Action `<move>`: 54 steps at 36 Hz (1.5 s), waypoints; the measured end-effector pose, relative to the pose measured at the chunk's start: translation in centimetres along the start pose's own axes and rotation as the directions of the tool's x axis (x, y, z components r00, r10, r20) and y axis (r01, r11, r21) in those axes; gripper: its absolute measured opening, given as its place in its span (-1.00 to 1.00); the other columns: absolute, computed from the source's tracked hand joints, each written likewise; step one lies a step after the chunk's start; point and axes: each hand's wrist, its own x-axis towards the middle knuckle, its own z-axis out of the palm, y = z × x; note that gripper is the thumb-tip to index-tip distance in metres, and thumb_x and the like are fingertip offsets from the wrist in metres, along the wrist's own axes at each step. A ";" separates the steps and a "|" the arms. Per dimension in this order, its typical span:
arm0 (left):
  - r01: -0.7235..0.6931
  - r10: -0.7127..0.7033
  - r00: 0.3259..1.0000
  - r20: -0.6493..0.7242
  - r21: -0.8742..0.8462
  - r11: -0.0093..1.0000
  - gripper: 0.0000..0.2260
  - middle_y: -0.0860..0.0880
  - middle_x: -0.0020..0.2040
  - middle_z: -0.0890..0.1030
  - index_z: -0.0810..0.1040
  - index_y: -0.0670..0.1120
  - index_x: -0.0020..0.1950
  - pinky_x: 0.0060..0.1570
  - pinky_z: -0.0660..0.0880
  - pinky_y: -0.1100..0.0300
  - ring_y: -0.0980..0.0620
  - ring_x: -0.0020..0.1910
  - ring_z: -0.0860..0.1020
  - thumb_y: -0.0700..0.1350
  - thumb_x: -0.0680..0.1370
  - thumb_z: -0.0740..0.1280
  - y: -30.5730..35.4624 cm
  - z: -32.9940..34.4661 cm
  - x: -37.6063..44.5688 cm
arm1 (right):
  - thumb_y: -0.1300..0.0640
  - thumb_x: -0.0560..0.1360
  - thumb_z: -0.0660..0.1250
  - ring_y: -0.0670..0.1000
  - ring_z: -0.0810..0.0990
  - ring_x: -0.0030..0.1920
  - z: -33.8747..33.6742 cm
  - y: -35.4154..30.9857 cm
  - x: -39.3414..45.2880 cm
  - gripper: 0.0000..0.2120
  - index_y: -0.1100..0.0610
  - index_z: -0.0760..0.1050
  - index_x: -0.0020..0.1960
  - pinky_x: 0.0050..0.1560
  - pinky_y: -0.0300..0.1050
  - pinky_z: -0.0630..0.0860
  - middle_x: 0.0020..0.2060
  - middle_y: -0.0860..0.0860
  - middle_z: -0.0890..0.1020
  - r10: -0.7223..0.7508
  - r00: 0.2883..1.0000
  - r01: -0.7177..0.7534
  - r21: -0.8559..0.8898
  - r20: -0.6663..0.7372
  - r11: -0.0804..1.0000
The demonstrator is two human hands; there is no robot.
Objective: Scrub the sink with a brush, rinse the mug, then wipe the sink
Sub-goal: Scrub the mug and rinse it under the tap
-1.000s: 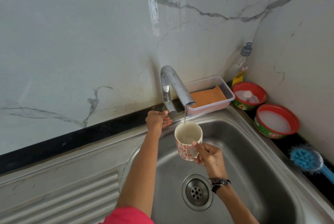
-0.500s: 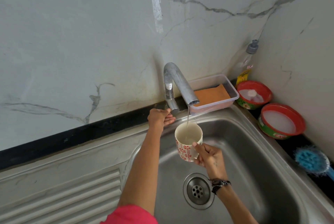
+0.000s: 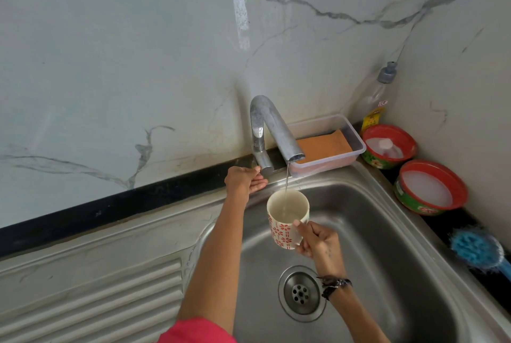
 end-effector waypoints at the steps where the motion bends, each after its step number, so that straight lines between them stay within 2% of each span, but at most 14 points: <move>1: -0.001 0.001 1.000 -0.001 0.002 1.000 -0.79 -0.21 -0.25 0.54 0.49 -0.40 0.11 -0.20 0.59 0.16 -0.08 -0.32 0.56 -0.29 0.54 0.30 0.0 0.0 -0.1 | -0.21 0.17 0.37 -0.01 0.35 -0.50 0.0 0.0 0.0 -0.56 0.07 0.30 -0.62 -0.21 -0.04 0.38 -0.66 -0.07 0.34 0.003 1.000 -0.003 0.000 -0.002 1.000; 5: -0.009 0.009 1.000 -0.016 -0.009 1.000 -0.80 -0.21 -0.26 0.54 0.50 -0.39 0.09 -0.43 0.57 0.25 -0.08 -0.32 0.57 -0.29 0.54 0.30 0.0 0.1 -0.2 | -0.22 0.17 0.36 -0.02 0.35 -0.50 -0.2 0.0 0.0 -0.57 0.07 0.32 -0.62 -0.22 -0.06 0.35 -0.66 -0.07 0.34 0.007 1.000 -0.007 -0.006 0.005 1.000; 7: -0.015 0.015 1.000 -0.015 -0.014 1.000 -0.81 -0.21 -0.26 0.54 0.50 -0.39 0.09 -0.38 0.58 0.23 -0.08 -0.32 0.57 -0.29 0.54 0.30 -0.1 0.1 -0.2 | -0.15 0.22 0.40 -0.08 0.33 -0.54 -0.2 0.0 -0.1 -0.57 0.06 0.32 -0.63 -0.22 -0.05 0.34 -0.67 -0.07 0.33 0.009 1.000 -0.009 0.007 0.013 1.000; 11: -0.009 0.009 1.000 -0.006 -0.009 1.000 -0.80 -0.21 -0.26 0.54 0.51 -0.39 0.10 -0.10 0.54 0.12 -0.07 -0.31 0.56 -0.29 0.54 0.30 -0.2 0.1 0.0 | -0.02 0.30 0.37 -0.15 0.32 -0.57 -0.2 0.3 -0.1 -0.59 0.06 0.33 -0.63 -0.21 -0.04 0.34 -0.67 -0.08 0.33 0.011 1.000 -0.012 0.012 0.019 1.000; 18: 0.009 -0.009 1.000 -0.006 0.008 1.000 -0.80 -0.20 -0.27 0.55 0.51 -0.37 0.11 -0.11 0.52 0.12 -0.05 -0.31 0.56 -0.28 0.53 0.31 0.1 0.2 -0.1 | 0.03 0.35 0.40 -0.19 0.33 -0.58 -0.1 0.5 -0.2 -0.57 0.06 0.35 -0.63 -0.20 -0.03 0.39 -0.67 -0.08 0.35 0.007 1.000 -0.007 0.005 0.023 1.000; 24: 0.010 -0.010 1.000 0.000 0.012 1.000 -0.79 -0.20 -0.26 0.56 0.51 -0.37 0.12 -0.10 0.52 0.12 -0.04 -0.32 0.55 -0.28 0.54 0.30 0.1 0.1 0.0 | -0.04 0.30 0.37 -0.14 0.33 -0.55 -0.2 0.7 -0.3 -0.59 0.06 0.33 -0.62 -0.18 -0.01 0.40 -0.66 -0.07 0.34 0.014 1.000 -0.013 -0.011 0.017 1.000; 26: 0.001 -0.001 1.000 0.000 0.016 1.000 -0.79 -0.27 -0.17 0.59 0.51 -0.38 0.13 -0.09 0.52 0.11 -0.07 -0.29 0.57 -0.29 0.54 0.30 0.0 0.1 -0.1 | -0.10 0.26 0.40 -0.13 0.32 -0.54 -0.3 0.6 -0.3 -0.58 0.07 0.32 -0.62 -0.19 -0.02 0.39 -0.66 -0.07 0.34 0.015 1.000 -0.015 -0.002 0.016 1.000; 28: 0.001 -0.001 1.000 -0.005 0.021 1.000 -0.78 -0.33 -0.03 0.60 0.51 -0.38 0.13 -0.08 0.52 0.11 -0.12 -0.21 0.59 -0.29 0.53 0.30 0.1 0.1 -0.1 | -0.18 0.18 0.39 -0.12 0.32 -0.53 -0.3 0.5 -0.4 -0.57 0.07 0.32 -0.62 -0.21 -0.04 0.37 -0.65 -0.07 0.33 0.014 1.000 -0.014 0.008 0.015 1.000; 32: 0.018 -0.017 1.000 -0.007 0.027 0.999 -0.77 -0.33 -0.03 0.60 0.51 -0.39 0.14 -0.08 0.52 0.10 -0.16 -0.10 0.59 -0.29 0.54 0.30 0.2 0.2 -0.1 | -0.22 0.16 0.36 -0.12 0.33 -0.53 -0.3 0.4 -0.4 -0.57 0.07 0.33 -0.62 -0.20 -0.04 0.37 -0.65 -0.07 0.34 0.016 1.000 -0.016 0.001 0.013 1.000; 35: 0.013 -0.012 1.000 -0.011 0.034 0.999 -0.78 -0.26 -0.17 0.59 0.51 -0.38 0.14 -0.09 0.52 0.11 -0.20 0.01 0.60 -0.28 0.54 0.30 0.2 0.2 -0.2 | -0.22 0.16 0.36 -0.14 0.32 -0.54 -0.3 0.4 -0.3 -0.57 0.07 0.33 -0.62 -0.20 -0.02 0.37 -0.65 -0.08 0.34 0.016 1.000 -0.016 -0.006 0.014 1.000; 37: 0.014 -0.013 1.000 -0.019 0.042 0.999 -0.78 -0.31 -0.06 0.60 0.51 -0.38 0.13 -0.08 0.53 0.11 -0.22 0.06 0.60 -0.28 0.54 0.30 0.2 0.2 -0.3 | -0.22 0.16 0.36 -0.13 0.33 -0.53 -0.3 0.5 -0.4 -0.57 0.08 0.34 -0.62 -0.20 -0.02 0.38 -0.65 -0.07 0.35 0.016 1.000 -0.016 -0.007 0.010 1.000; 39: 0.020 -0.019 1.000 -0.024 0.041 0.999 -0.78 -0.34 0.01 0.59 0.51 -0.39 0.13 -0.07 0.53 0.11 -0.22 0.05 0.60 -0.29 0.54 0.30 0.3 0.3 -0.3 | -0.22 0.16 0.36 -0.13 0.34 -0.53 -0.4 0.5 -0.5 -0.57 0.08 0.34 -0.62 -0.19 -0.02 0.39 -0.65 -0.06 0.36 0.017 1.000 -0.017 -0.007 0.009 1.000; 45: 0.031 -0.031 0.999 -0.022 0.033 0.999 -0.77 -0.28 -0.11 0.60 0.50 -0.39 0.15 -0.06 0.53 0.10 -0.19 -0.02 0.60 -0.29 0.54 0.30 0.4 0.3 -0.4 | -0.22 0.16 0.36 -0.16 0.34 -0.54 -0.3 0.5 -0.5 -0.58 0.07 0.33 -0.62 -0.19 -0.03 0.40 -0.65 -0.06 0.35 0.014 1.000 -0.014 -0.002 0.013 1.000; 54: 0.017 -0.016 1.000 -0.023 0.036 0.999 -0.78 -0.35 0.06 0.58 0.51 -0.38 0.14 -0.03 0.53 0.10 -0.20 0.02 0.60 -0.30 0.53 0.30 0.4 0.3 -0.3 | -0.22 0.16 0.36 -0.14 0.34 -0.54 -0.3 0.6 -0.2 -0.57 0.07 0.32 -0.61 -0.20 -0.04 0.39 -0.65 -0.05 0.35 0.010 1.000 -0.010 -0.016 0.017 1.000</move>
